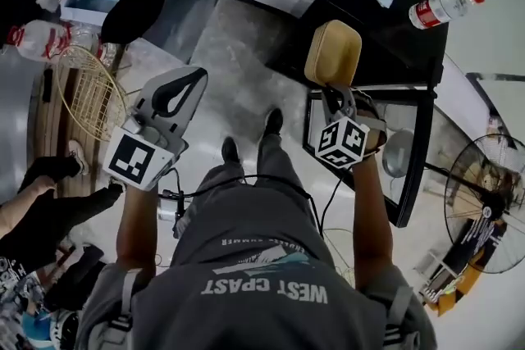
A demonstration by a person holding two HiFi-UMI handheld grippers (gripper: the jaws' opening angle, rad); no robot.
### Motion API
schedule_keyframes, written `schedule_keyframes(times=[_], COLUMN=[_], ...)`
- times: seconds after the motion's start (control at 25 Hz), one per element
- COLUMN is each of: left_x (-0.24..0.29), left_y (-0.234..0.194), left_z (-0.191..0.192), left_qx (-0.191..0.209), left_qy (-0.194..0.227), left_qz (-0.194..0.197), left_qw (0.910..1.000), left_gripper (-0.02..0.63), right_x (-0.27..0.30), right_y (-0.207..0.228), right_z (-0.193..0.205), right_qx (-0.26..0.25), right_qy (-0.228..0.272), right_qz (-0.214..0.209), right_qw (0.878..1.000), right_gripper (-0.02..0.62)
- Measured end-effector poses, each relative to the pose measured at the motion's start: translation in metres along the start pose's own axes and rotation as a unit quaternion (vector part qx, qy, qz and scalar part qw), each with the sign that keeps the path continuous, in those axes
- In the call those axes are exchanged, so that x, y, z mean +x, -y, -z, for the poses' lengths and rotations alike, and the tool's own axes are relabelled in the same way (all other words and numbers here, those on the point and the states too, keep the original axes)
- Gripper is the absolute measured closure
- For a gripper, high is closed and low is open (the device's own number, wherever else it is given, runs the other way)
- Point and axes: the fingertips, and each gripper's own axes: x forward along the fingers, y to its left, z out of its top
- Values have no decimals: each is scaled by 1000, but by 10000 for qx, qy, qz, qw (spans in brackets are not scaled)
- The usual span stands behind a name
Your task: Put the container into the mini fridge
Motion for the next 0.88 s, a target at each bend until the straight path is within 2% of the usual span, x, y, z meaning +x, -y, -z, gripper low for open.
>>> schedule_keyframes(times=[0.68,0.88], left_x=[33,40], left_y=[-11,-17], left_z=[38,40], left_qx=[-268,-146], left_qy=[-499,-348], left_qz=[-132,-147], left_qw=[9983,9992], left_gripper=[590,590], right_x=[111,145], right_y=[14,15], right_z=[60,75], right_qx=[144,131], right_qy=[-377,-507], right_qz=[-281,-300], right_qw=[9988,9982], right_gripper=[538,538])
